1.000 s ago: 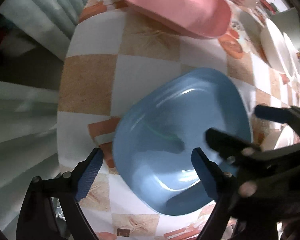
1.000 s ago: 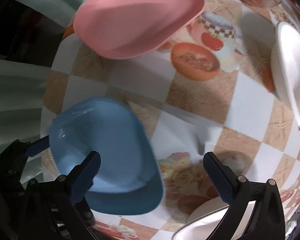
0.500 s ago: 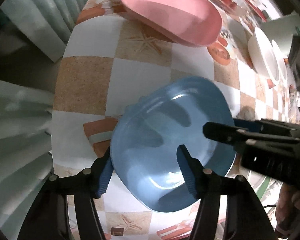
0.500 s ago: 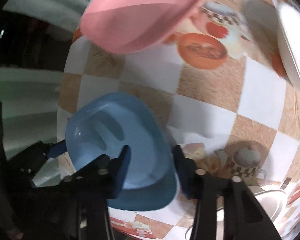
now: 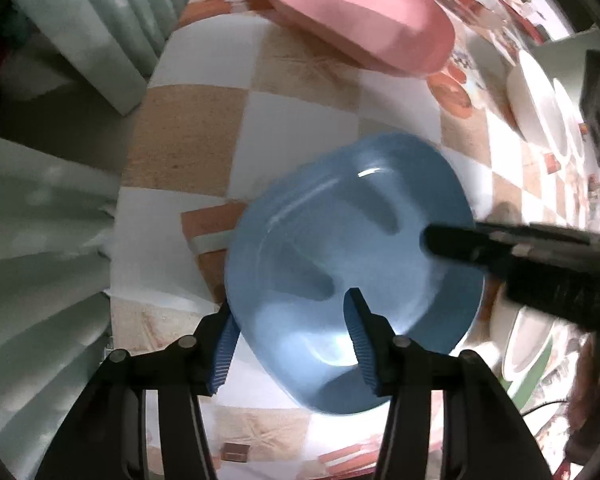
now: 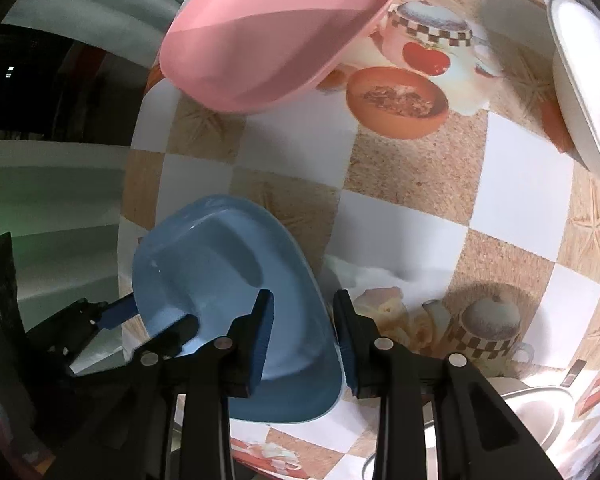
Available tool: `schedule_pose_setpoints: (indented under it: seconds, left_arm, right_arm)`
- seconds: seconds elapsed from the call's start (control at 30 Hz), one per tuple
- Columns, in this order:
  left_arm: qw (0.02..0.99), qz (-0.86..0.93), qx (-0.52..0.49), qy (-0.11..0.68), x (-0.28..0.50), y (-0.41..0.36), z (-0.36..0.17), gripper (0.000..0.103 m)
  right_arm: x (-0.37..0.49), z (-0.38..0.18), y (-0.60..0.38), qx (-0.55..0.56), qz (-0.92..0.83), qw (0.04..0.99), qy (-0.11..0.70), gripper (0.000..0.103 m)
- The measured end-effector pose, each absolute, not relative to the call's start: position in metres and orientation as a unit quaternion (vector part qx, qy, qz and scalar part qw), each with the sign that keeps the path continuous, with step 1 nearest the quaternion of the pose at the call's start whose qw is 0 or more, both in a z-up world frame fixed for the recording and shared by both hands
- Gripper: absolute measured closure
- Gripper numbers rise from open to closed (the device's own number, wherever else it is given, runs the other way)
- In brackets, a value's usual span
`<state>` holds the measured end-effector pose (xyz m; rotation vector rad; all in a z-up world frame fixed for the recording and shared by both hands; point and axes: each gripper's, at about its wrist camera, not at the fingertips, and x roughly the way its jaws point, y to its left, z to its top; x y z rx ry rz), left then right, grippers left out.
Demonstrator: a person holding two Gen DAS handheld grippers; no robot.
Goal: Organize plates and bowls
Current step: 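Lift the blue plate with both grippers, lower it onto the pink plate, release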
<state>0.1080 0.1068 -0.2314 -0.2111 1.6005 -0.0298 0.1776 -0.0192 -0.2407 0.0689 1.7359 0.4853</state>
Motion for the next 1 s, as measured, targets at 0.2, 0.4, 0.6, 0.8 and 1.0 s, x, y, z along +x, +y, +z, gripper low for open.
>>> schedule_pose_setpoints:
  seconds: [0.2,0.4,0.6,0.8,1.0]
  left_arm:
    - [0.699,-0.005,-0.117,0.705,0.109,0.125,-0.222,0.064]
    - [0.727,-0.009,-0.089,0.681,0.122,0.128,-0.195,0.064]
    - [0.745,-0.031,-0.061,0.664,0.162,0.131,-0.17,0.064]
    - [0.765,-0.052,-0.008,0.641,0.21,0.118,-0.145,0.064]
    - [0.775,-0.075,0.038,0.626,0.274,0.109,-0.147,0.064]
  right_arm:
    - [0.165,-0.235,-0.015,0.055,0.214,0.621,0.752,0.071]
    - [0.171,-0.211,-0.016,0.068,0.213,0.632,0.742,0.071]
    - [0.193,-0.185,-0.029,0.108,0.206,0.651,0.722,0.071]
    - [0.218,-0.174,-0.031,0.143,0.189,0.665,0.709,0.071]
    - [0.241,-0.193,-0.038,0.21,0.161,0.66,0.703,0.071]
